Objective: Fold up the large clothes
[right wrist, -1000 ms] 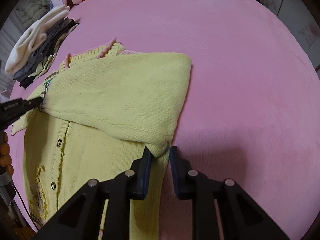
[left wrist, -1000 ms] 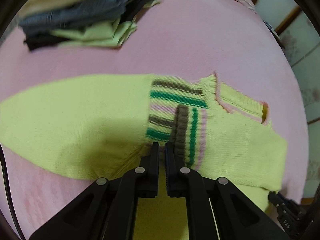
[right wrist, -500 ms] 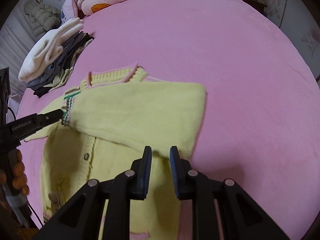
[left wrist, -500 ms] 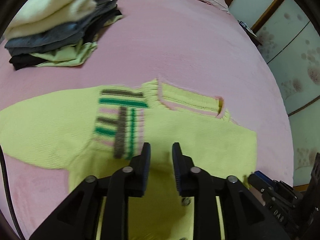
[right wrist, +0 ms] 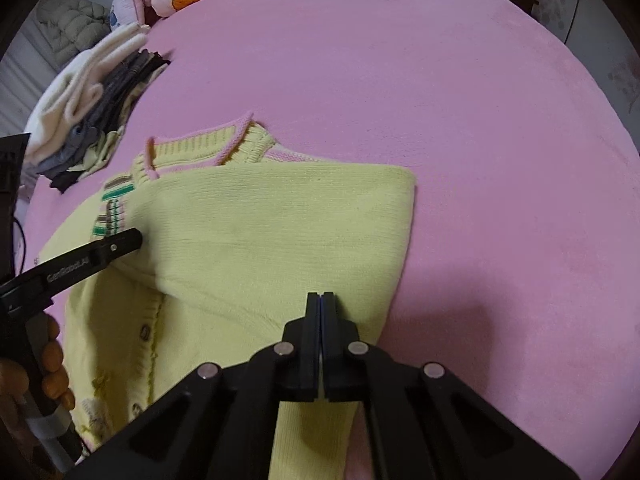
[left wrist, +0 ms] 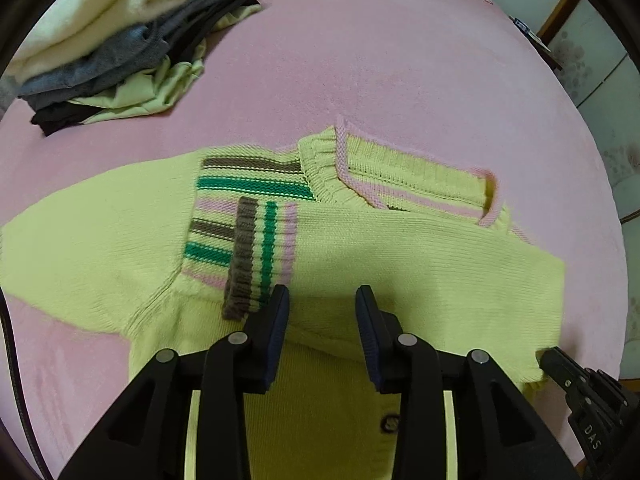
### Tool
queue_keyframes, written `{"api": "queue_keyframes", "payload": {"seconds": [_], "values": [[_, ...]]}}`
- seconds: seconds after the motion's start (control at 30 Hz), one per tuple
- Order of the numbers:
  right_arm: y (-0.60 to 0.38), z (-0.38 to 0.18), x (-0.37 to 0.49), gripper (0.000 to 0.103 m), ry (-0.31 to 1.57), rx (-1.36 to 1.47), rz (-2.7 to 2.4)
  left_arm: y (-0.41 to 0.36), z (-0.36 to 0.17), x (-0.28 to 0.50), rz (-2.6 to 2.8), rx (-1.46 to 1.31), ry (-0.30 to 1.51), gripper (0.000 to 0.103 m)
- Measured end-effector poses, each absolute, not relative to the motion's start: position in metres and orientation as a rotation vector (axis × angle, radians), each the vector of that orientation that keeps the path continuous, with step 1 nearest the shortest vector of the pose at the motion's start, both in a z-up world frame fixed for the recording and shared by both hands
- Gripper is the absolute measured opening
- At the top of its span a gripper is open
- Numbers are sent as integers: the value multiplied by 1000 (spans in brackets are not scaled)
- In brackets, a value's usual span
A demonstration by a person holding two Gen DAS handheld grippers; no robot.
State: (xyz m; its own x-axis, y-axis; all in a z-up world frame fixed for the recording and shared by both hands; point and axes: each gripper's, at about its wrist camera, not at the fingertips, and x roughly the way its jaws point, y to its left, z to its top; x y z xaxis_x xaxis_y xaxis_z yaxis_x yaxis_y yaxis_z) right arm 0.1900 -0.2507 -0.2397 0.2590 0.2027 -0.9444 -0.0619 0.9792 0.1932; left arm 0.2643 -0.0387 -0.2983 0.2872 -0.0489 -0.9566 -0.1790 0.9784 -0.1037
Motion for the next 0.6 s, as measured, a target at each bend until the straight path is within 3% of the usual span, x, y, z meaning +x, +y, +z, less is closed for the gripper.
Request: {"api": "queue_keyframes", "payload": {"seconds": [0.03,0.1,0.43,0.6], "values": [[-254,-234,188,0,1297,127,192,-41,-290,261,107,-200,1272,50],[-259,-222,185,0,1296,123,216,-43,-273,258,130,-199,1245,59],[-260,-162,171,2,1287,103,319,-64,-188,212,118,-279,1188,79],[-262,-133,162,4,1274,121,348,-82,-154,191,44,-282,1186,80]]}}
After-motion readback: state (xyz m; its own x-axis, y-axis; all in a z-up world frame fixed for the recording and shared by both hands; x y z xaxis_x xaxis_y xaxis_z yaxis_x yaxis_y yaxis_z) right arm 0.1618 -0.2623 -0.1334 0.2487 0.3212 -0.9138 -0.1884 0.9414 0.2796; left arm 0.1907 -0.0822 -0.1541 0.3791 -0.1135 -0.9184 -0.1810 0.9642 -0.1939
